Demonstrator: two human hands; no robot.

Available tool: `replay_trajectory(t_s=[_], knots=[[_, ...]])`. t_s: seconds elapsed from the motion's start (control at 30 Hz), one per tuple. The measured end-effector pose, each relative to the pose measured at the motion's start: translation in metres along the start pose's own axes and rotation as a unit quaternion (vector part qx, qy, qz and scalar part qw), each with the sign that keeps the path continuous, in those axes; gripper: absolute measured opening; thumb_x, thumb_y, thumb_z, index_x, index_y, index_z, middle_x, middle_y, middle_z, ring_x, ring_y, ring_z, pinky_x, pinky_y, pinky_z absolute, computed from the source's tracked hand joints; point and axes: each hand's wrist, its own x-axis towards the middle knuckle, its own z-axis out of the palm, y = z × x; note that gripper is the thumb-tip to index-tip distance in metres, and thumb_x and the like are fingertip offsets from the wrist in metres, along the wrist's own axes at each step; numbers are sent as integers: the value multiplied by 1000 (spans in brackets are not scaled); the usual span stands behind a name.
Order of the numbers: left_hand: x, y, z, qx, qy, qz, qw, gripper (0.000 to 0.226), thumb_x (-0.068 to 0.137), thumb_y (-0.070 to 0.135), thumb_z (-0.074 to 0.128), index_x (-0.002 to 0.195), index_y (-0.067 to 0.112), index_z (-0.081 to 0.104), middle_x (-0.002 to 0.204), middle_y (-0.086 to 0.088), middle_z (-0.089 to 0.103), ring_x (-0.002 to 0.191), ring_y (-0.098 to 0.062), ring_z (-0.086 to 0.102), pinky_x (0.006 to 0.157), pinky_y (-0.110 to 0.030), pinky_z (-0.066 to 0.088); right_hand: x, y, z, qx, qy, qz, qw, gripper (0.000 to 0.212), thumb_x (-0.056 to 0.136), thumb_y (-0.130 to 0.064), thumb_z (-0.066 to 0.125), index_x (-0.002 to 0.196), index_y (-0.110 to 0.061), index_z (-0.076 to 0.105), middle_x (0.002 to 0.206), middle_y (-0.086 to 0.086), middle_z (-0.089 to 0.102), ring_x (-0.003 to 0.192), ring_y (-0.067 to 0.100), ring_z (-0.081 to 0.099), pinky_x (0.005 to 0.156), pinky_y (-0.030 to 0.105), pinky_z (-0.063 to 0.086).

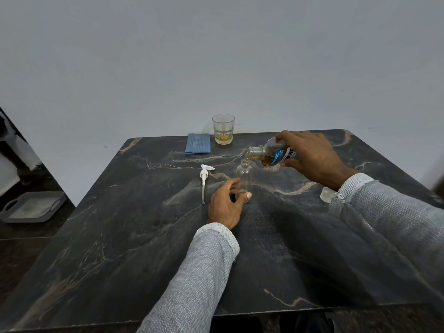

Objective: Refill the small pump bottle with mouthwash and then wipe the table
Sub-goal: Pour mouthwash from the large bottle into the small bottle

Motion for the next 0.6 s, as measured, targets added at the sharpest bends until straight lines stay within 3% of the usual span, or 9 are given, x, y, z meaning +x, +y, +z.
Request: replay_trajectory(t_s=[0.6], knots=[[1,0,0,-2,-1,-7,1000,50,83,27,73,129,25,55,127,5,63,113,-7,57,102,-35,45,2,1,-6,-8,6,-10,1000,59,81,-25,76,132,-17,47,123,9,64,111,31,58,97,45,39]])
